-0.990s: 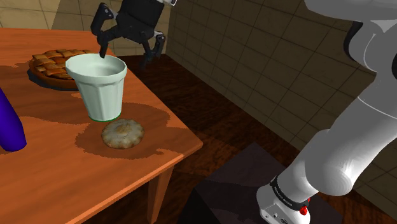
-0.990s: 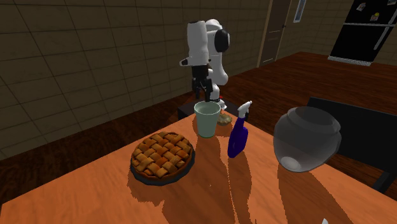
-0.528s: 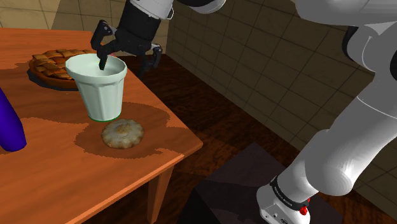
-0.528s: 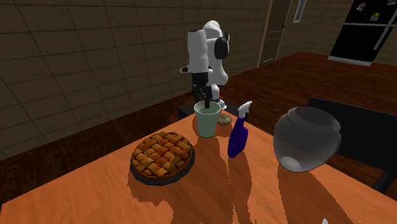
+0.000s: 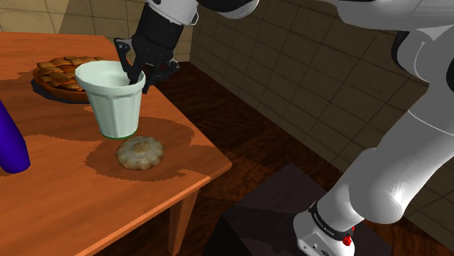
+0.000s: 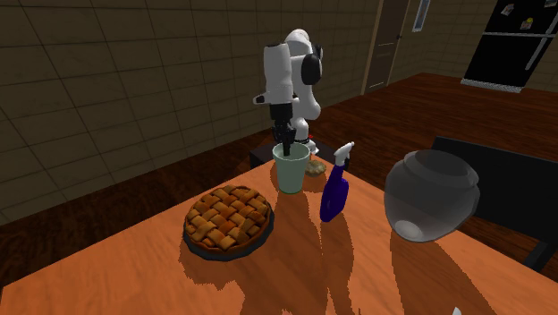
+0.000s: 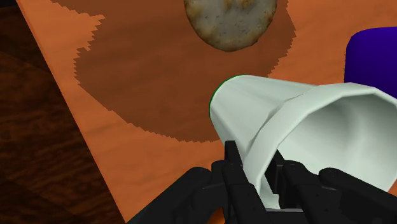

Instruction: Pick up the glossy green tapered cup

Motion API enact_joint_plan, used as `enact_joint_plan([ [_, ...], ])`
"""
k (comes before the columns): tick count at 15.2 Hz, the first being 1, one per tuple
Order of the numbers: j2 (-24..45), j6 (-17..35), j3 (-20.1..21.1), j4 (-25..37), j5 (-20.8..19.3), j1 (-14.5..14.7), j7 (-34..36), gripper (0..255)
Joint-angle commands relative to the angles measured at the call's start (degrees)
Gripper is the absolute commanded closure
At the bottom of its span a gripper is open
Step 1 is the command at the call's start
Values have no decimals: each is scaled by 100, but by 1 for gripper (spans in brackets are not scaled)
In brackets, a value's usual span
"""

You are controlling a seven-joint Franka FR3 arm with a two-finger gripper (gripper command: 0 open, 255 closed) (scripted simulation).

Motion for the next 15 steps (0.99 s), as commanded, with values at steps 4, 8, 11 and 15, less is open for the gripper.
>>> enact_joint_plan([
  [4, 3, 6, 2, -2, -2, 2, 3, 255],
  [8, 7, -299, 1, 309, -27, 3, 53, 255],
  [11, 26, -530, 2, 560, -53, 6, 95, 255],
  [15, 74, -843, 6, 921, -100, 16, 158, 255],
])
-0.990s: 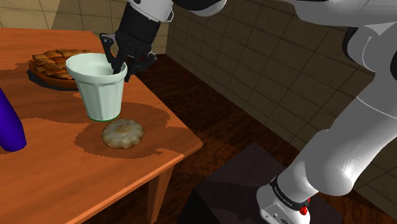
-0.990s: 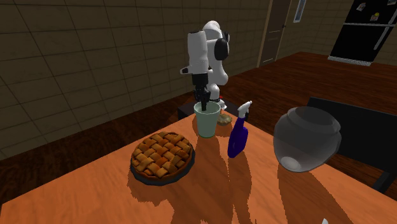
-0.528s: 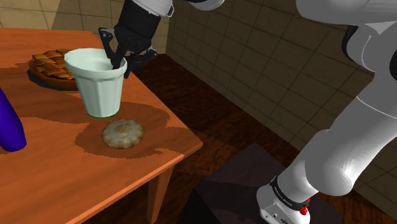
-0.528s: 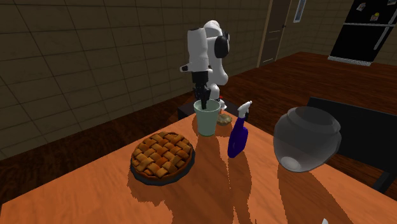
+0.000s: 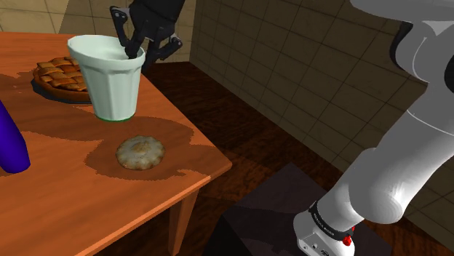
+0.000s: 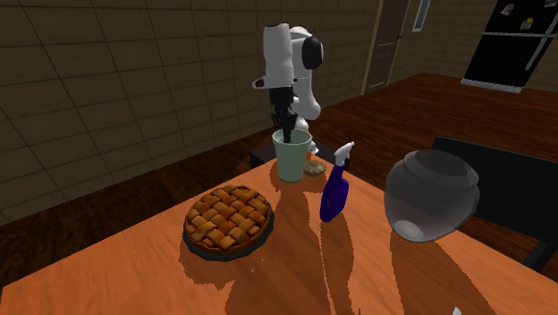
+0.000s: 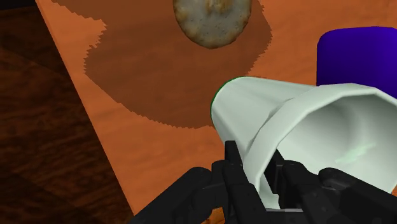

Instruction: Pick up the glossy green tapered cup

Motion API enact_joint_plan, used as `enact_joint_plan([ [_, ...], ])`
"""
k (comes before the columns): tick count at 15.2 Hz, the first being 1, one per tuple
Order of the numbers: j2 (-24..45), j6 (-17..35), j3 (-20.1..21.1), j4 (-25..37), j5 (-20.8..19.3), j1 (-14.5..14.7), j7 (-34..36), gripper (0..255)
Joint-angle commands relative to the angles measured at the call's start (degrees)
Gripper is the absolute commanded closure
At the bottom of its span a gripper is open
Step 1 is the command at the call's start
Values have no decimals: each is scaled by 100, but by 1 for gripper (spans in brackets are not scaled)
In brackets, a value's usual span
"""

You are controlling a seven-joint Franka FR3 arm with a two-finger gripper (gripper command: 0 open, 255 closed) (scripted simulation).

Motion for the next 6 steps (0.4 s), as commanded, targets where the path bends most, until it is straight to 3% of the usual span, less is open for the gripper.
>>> enact_joint_plan([
  [1, 44, -169, 3, 215, -35, 8, 36, 255],
  [6, 107, -424, 10, 530, -83, 24, 93, 255],
])
